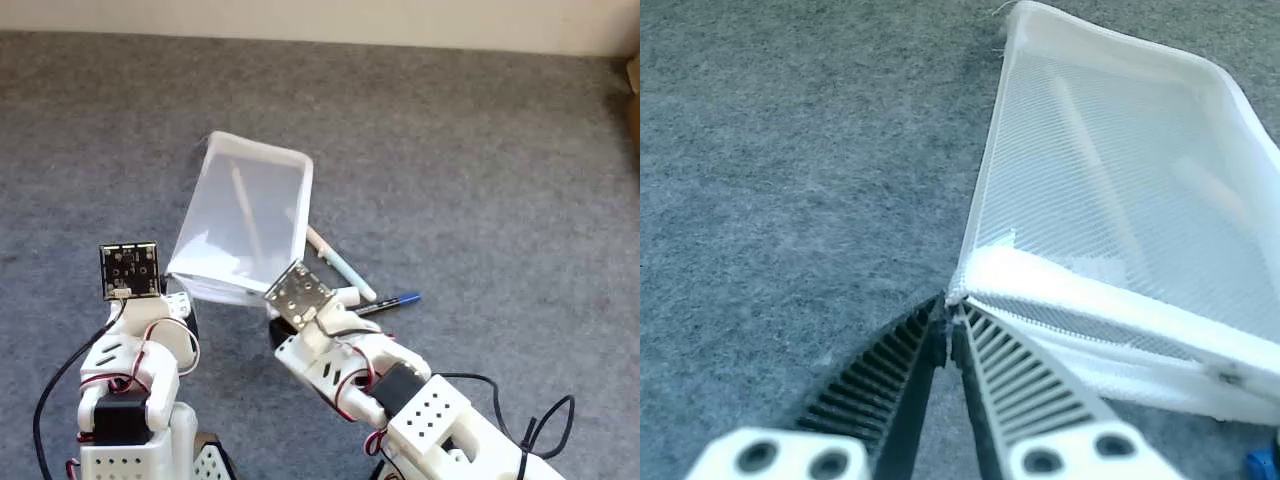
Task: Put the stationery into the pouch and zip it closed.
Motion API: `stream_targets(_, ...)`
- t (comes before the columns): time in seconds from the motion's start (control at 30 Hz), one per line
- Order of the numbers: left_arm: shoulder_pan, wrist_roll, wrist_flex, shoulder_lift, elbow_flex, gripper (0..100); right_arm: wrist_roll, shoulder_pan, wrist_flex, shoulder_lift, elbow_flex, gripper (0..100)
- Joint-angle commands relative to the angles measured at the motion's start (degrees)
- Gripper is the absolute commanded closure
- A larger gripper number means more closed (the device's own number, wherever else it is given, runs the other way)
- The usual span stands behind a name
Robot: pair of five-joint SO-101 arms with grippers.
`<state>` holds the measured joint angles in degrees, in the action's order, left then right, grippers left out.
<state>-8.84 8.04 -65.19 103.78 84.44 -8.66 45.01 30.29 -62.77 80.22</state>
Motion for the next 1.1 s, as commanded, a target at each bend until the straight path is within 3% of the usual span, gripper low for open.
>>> stream_targets(0.0, -0.8, 0.4, 1.4, 0.7, -2.1, 100, 0.6, -4.0, 4.4, -4.9, -4.2, 98.5)
stream_targets(0.4, -0.8, 0.4, 1.4, 0.7, -2.0, 100, 2.8, -8.7, 13.5, -18.8, -3.7, 99.1)
stream_targets(0.57, -0.8, 0.4, 1.4, 0.7, -2.0, 100, 4.7, -2.1, 18.2, -19.1, -4.2, 82.3)
stream_targets(0.77, -0.7, 0.4, 1.4, 0.7, -2.0, 100, 4.6, 4.6, 16.4, -18.9, -5.4, 81.6)
stream_targets(1.07, -0.7, 0.4, 1.4, 0.7, -2.0, 100, 4.6, 5.1, 7.0, -16.0, -5.9, 82.6)
